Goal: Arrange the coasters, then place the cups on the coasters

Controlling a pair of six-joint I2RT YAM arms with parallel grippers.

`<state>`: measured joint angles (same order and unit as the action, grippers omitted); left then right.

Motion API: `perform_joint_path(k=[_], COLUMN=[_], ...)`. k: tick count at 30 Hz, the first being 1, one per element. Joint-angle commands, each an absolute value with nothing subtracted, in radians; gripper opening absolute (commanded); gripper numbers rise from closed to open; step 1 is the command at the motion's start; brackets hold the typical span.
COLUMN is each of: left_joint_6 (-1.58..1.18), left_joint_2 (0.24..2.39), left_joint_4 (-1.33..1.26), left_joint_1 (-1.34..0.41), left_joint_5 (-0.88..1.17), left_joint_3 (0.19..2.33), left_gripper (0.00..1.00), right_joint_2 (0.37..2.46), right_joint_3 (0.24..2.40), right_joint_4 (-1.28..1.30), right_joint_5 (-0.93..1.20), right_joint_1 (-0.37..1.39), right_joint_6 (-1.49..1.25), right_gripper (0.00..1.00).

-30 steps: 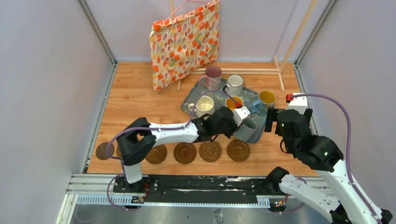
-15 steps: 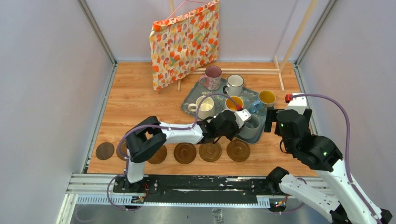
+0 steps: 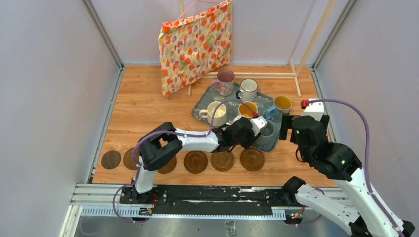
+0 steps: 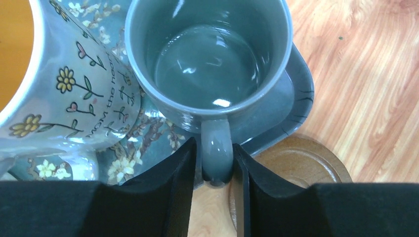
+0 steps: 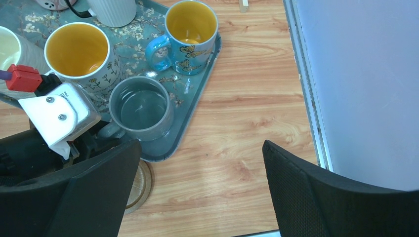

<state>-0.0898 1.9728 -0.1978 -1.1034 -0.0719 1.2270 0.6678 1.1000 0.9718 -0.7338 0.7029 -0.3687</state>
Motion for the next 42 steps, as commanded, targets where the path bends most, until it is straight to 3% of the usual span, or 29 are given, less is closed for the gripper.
perform_joint_path(k=[1,10,15,19,22,26,42], left_joint_6=[-0.091,-0.078,-0.065,-0.053,-0.048,-0.043,-0.017], left_joint_2=[2.005,2.032,2.05,2.058,2.066,2.064,1.885], left_joint_4=[-0.209,-0.198,-0.177,-0.174,-0.167,-0.157,-0.18], left_joint_1=[-1.106,-1.105,-1.105,-1.105,-1.105,-1.104,-1.123], left_joint_5=[-0.107,-0.11,-0.111,-0.115,-0.121,-0.122,-0.093], left_joint_3=[1.266,1.307,1.326,1.333,1.347,1.355,1.291], left_gripper=[0.42,0.49,0.48,0.41,0.27,0.0,0.0], right_joint_2=[0.672,0.672,0.671,0.671,0.669,0.665,0.663], right_joint_3=[1.091,1.095,1.097,1.097,1.098,1.1,1.091], right_joint_4=[0.971,0.973,0.975,0.979,0.981,0.985,0.982], right_joint_5=[-0.738,-0.737,-0.736,-0.736,-0.737,-0.741,-0.755], right_joint_1=[0.707,0.708,0.708,0.708,0.707,0.708,0.707], right_joint_6=[-0.365,-0.362,-0.361,-0.362,-0.362,-0.365,-0.365], right_gripper=[0.98,0.98,0.98,0.98,0.98,0.98,0.98])
